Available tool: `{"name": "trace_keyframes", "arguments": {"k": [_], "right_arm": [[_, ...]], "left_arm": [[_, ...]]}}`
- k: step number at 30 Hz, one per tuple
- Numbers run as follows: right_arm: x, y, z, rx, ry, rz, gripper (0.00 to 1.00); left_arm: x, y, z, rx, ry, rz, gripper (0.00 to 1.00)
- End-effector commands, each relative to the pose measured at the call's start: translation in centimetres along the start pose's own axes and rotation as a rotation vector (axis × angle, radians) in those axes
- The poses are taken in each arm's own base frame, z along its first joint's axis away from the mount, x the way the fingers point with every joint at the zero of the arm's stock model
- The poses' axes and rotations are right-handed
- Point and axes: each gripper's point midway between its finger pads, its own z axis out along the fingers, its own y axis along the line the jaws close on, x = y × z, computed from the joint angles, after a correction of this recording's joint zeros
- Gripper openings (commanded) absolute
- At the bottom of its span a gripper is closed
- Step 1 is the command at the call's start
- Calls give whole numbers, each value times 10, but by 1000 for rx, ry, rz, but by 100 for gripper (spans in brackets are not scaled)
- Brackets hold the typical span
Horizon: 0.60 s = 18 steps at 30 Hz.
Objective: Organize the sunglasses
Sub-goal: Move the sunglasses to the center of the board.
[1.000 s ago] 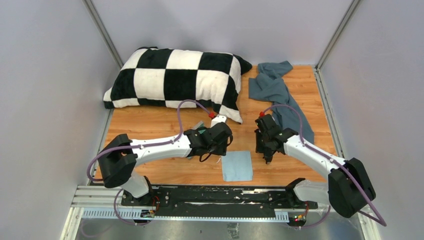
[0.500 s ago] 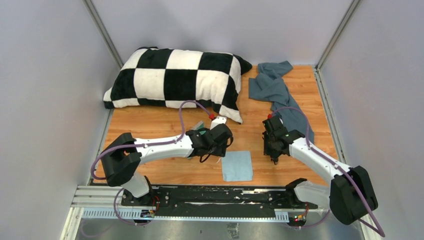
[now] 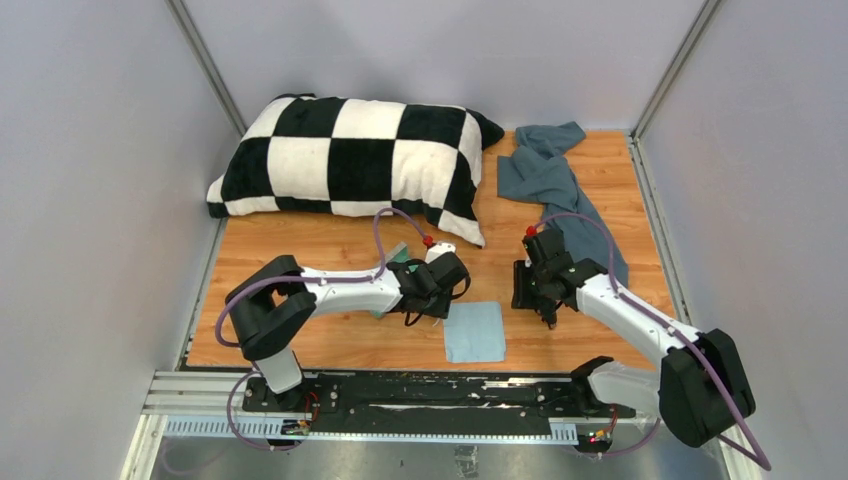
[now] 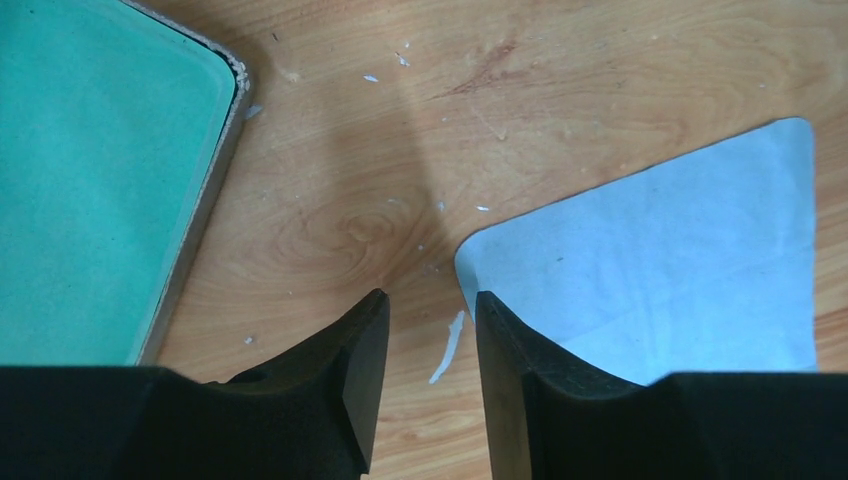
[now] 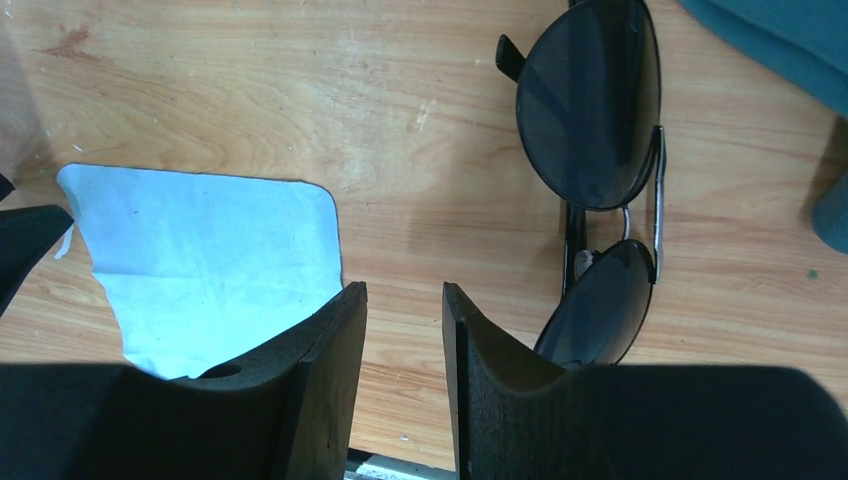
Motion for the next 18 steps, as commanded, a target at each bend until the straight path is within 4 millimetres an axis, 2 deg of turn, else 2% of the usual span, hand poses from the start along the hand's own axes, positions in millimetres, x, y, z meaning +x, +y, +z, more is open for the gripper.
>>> {"name": "trace_keyframes", "arguments": {"k": [1,12,18], "right_arm": [[-6,12,0,-30,-1,-27,40],[-5,18,4,-47,6,-34,38],[-5,22,6,-62,11,-49,38]], "left_arm": [[-10,-5,8,10,-17,-16,42],[-5,-17,22,61,20,-37,31],[-4,-17,23,60,23,-41,20]]}}
